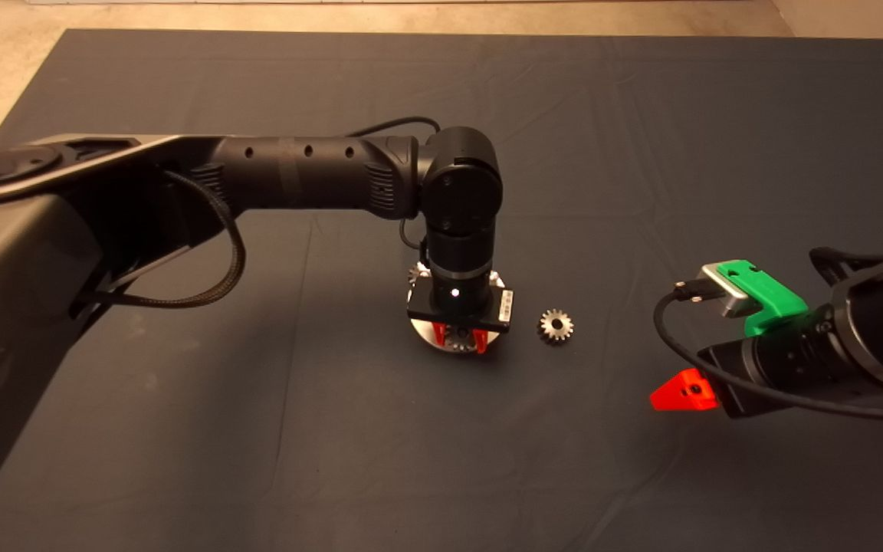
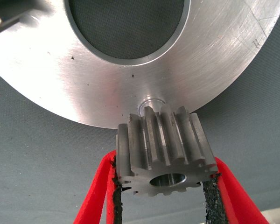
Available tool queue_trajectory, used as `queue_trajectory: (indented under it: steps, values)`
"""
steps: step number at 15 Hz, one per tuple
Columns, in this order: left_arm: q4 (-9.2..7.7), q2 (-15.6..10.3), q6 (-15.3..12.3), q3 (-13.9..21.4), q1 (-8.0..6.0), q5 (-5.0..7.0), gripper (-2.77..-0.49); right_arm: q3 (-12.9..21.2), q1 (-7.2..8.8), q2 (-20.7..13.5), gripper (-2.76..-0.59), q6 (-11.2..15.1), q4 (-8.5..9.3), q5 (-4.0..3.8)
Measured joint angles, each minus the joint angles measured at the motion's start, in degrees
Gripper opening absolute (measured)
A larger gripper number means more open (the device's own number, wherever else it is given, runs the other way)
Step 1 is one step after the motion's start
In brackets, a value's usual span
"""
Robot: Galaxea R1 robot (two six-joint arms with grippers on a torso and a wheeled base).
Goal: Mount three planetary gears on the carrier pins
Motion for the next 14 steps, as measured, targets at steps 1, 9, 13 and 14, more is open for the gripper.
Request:
queue_trajectory:
  steps: [1, 9, 13, 14]
  values:
    - [-0.49, 0.06, 0.67, -0.4, -0.07, 0.17, -2.4, 0.0, 0.02, 0.0, -0.61, 0.0, 0.0, 0.02]
    - [-1.58, 0.17, 4.23, -1.48, -0.07, 0.28, -2.4, 0.0, 0.02, 0.0, -0.61, 0.0, 0.0, 0.02]
    - [-2.8, 0.33, 6.75, -2.73, -0.08, 0.24, -2.4, 0.0, 0.02, 0.02, -0.61, 0.0, 0.0, 0.02]
    - [-2.86, 0.33, 6.95, -2.8, -0.08, 0.22, -2.4, 0.0, 0.02, 0.0, -0.61, 0.0, 0.0, 0.02]
